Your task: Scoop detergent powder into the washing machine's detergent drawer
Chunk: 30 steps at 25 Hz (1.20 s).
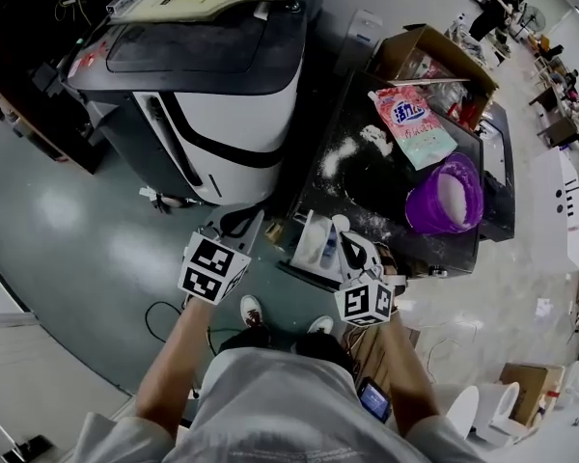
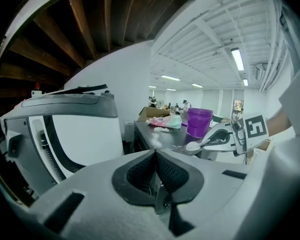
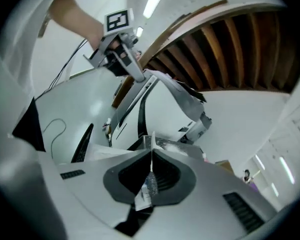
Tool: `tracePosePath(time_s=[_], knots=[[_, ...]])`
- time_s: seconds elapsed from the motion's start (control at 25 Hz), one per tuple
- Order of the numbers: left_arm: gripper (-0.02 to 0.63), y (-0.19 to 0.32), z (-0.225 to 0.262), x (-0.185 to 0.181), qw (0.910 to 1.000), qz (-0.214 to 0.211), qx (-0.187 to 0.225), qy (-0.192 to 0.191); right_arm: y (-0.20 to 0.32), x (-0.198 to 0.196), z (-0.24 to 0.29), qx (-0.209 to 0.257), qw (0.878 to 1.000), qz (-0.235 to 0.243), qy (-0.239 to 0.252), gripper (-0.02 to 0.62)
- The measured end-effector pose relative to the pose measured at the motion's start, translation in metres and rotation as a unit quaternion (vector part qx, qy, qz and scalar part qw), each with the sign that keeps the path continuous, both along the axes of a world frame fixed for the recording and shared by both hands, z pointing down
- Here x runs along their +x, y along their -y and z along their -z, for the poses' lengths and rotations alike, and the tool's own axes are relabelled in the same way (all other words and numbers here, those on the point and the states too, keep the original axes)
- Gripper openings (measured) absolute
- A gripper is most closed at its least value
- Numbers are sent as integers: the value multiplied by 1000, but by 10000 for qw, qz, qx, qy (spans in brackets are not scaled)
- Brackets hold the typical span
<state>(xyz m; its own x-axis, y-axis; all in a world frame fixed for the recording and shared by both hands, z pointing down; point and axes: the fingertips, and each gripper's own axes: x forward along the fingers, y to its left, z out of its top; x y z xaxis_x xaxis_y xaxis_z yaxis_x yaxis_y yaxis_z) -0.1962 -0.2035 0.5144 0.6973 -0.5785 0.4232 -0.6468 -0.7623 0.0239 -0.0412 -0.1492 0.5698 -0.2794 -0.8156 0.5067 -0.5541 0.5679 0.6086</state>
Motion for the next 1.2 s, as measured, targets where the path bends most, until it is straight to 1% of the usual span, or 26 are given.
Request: tracePosePath(time_s=[0.08,0.2,0.32,0.48,0.56,0.84,0.96,1.2], knots=[[11,2,13,13,9999,-56,116,-27,3,17,19,15,9968,-381,703,6],[11,4,35,35,9993,-176,318,-50,6,48,48,59,9822,-878,1658,6],[11,10,62,57,9980,-268,559,-109,13,76,82,201,9678,-1114,2248,6],[11,18,104,90,9944,-425,940,-231,22,121,138,588,9461,-1359,2880,6],[11,21,124,106,9918,-515,1132,-305,24,142,167,816,9393,-1428,3010,6],[11,19,187,155,9796,-897,1711,-545,17,202,250,1504,9243,-1586,3128,6],[11,16,211,163,9737,-989,1956,-627,10,216,274,1643,9199,-1607,3177,6],[11,7,256,173,9612,-1171,2369,-786,-3,231,304,1838,9170,-1628,3144,6]])
